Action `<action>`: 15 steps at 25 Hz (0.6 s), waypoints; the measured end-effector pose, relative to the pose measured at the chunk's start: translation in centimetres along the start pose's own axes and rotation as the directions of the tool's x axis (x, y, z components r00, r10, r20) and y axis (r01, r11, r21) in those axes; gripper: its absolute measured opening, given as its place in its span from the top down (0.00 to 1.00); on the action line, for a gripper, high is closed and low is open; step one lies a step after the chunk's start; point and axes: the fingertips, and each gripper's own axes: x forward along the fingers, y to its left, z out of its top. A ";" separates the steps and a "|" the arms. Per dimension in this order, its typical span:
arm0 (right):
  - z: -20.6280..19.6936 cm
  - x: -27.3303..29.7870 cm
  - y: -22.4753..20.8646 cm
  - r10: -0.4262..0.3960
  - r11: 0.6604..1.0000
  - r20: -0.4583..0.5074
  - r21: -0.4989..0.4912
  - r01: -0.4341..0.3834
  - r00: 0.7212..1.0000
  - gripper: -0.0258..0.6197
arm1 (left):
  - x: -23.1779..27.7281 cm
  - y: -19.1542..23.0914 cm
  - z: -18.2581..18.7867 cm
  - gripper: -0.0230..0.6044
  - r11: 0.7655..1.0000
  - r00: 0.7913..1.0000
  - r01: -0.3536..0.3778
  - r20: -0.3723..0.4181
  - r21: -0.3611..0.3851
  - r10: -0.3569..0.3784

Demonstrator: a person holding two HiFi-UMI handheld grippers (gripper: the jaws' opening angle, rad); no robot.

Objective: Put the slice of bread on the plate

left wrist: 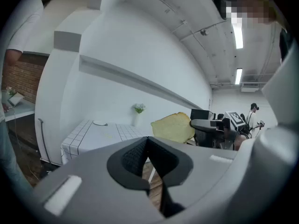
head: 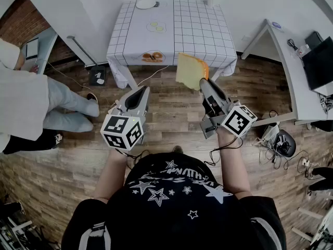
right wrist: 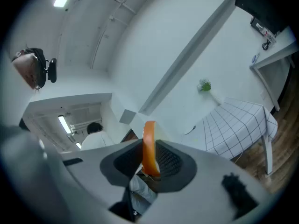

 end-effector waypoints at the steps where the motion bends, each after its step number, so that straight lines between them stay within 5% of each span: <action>1: -0.1 0.0 0.2 -0.003 1.000 0.002 -0.003 0.003 1.000 0.82 | -0.2 0.0 -0.1 0.95 1.000 1.000 0.004 -0.002 0.000 -0.004; 15: -1.4 -1.4 2.4 -0.066 0.997 0.030 -0.026 0.067 0.997 0.82 | -1.7 -0.3 -0.3 0.95 0.995 0.995 0.095 -0.009 0.017 -0.095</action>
